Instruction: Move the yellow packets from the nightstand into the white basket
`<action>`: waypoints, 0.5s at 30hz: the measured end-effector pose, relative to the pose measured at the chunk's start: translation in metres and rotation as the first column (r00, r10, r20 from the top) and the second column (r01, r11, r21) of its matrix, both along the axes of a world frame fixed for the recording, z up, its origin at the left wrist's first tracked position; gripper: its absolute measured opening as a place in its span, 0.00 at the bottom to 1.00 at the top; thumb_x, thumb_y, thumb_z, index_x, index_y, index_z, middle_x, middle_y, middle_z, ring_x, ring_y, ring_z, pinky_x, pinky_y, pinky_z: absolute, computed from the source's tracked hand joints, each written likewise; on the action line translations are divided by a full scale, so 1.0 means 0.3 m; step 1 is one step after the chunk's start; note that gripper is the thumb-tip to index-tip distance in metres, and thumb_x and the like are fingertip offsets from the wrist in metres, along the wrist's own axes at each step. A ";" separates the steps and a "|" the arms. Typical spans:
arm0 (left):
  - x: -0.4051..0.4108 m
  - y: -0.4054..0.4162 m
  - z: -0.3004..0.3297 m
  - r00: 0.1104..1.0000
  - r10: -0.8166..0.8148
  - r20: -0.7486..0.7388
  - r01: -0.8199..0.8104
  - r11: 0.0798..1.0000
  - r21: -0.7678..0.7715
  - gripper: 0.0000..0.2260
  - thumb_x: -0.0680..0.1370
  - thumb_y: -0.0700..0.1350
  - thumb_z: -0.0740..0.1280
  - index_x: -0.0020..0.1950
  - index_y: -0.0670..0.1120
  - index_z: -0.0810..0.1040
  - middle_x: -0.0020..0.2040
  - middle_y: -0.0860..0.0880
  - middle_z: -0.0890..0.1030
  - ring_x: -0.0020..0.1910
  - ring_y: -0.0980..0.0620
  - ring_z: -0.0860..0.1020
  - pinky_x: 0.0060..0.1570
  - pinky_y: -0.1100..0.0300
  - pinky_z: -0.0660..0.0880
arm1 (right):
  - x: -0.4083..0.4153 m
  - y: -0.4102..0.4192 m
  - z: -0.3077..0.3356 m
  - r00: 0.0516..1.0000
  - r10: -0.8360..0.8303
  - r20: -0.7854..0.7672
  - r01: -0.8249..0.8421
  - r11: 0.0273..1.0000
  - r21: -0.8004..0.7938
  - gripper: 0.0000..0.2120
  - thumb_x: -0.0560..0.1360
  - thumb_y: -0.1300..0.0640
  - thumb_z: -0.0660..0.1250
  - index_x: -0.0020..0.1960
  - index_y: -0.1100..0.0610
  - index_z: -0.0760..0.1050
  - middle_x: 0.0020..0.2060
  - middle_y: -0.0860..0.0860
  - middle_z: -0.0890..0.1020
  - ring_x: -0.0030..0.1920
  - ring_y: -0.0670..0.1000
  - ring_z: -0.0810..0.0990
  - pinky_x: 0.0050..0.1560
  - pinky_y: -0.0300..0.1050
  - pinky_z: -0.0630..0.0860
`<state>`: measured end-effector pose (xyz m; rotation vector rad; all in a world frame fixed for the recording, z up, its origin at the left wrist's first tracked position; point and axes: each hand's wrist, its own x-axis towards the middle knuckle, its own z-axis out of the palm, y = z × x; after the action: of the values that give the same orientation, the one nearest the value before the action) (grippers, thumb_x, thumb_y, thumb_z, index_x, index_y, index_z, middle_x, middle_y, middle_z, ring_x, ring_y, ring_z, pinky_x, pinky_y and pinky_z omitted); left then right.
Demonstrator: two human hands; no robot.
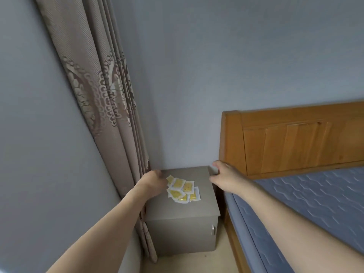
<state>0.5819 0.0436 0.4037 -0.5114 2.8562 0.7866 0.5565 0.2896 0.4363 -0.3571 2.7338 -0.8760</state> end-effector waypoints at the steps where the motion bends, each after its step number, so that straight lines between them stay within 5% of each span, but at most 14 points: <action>1: -0.063 -0.023 -0.007 0.999 0.035 0.010 -0.035 0.999 0.015 0.23 0.78 0.50 0.64 0.72 0.42 0.70 0.69 0.45 0.73 0.68 0.46 0.71 0.64 0.59 0.67 | -0.074 -0.021 -0.003 1.000 0.014 0.009 -0.014 1.000 -0.006 0.29 0.78 0.55 0.60 0.77 0.54 0.57 0.73 0.52 0.66 0.65 0.53 0.73 0.63 0.49 0.72; 8: -0.454 -0.169 -0.121 0.987 0.142 0.079 -0.153 0.977 0.148 0.22 0.78 0.50 0.65 0.70 0.44 0.71 0.68 0.47 0.74 0.66 0.48 0.72 0.64 0.58 0.67 | -0.523 -0.236 -0.103 0.992 0.077 0.099 -0.077 0.997 -0.003 0.29 0.76 0.55 0.59 0.76 0.51 0.58 0.72 0.50 0.66 0.65 0.52 0.72 0.60 0.45 0.71; 11: -0.607 -0.242 -0.221 0.978 0.175 0.114 -0.197 0.954 0.227 0.05 0.77 0.48 0.65 0.50 0.48 0.75 0.53 0.47 0.76 0.51 0.48 0.75 0.56 0.54 0.73 | -0.712 -0.341 -0.210 0.986 0.070 0.152 -0.072 0.997 0.008 0.28 0.77 0.57 0.60 0.76 0.55 0.60 0.71 0.52 0.68 0.64 0.52 0.73 0.52 0.42 0.70; 13: -0.719 -0.300 -0.311 0.968 0.201 0.149 -0.236 0.933 0.273 0.09 0.76 0.46 0.65 0.37 0.50 0.68 0.45 0.45 0.76 0.43 0.48 0.74 0.49 0.53 0.74 | -0.827 -0.407 -0.301 0.982 0.043 0.182 -0.049 0.998 0.028 0.25 0.76 0.57 0.62 0.72 0.60 0.64 0.67 0.55 0.72 0.57 0.54 0.77 0.51 0.47 0.75; 15: -0.820 -0.349 -0.401 0.949 0.230 0.217 -0.288 0.913 0.290 0.10 0.75 0.43 0.65 0.36 0.47 0.68 0.38 0.45 0.75 0.37 0.47 0.73 0.39 0.57 0.70 | -0.929 -0.468 -0.405 0.965 0.007 0.261 -0.012 1.000 0.017 0.25 0.77 0.56 0.63 0.72 0.60 0.64 0.67 0.56 0.72 0.56 0.54 0.77 0.52 0.47 0.75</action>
<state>0.3359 -0.0611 0.2834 -0.8759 2.4581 1.1553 0.2777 0.1492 0.3148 -0.2320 2.4934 -0.8300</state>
